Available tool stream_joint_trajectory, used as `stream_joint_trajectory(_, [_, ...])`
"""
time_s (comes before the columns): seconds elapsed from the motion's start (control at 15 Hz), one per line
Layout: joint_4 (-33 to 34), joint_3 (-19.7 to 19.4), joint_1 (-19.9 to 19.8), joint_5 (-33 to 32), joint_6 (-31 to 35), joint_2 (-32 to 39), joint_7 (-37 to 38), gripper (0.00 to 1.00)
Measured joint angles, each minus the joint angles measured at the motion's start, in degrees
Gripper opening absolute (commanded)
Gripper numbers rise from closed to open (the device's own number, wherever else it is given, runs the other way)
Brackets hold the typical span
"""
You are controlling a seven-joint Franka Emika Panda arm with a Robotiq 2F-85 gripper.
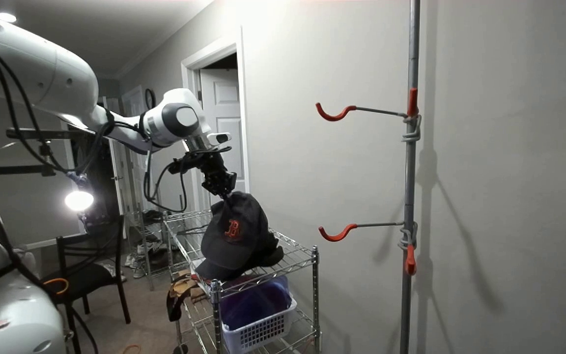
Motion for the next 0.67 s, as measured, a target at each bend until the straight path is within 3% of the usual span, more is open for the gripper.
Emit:
stream_joint_trajectory(0.27, [-0.24, -1.26, -0.97, 0.19, -5.35, -5.46, 0.01, 0.03])
stream_joint_trajectory(0.67, [-1.62, -3.47, -6.78, -1.79, -10.42, -12.14, 0.34, 0.03])
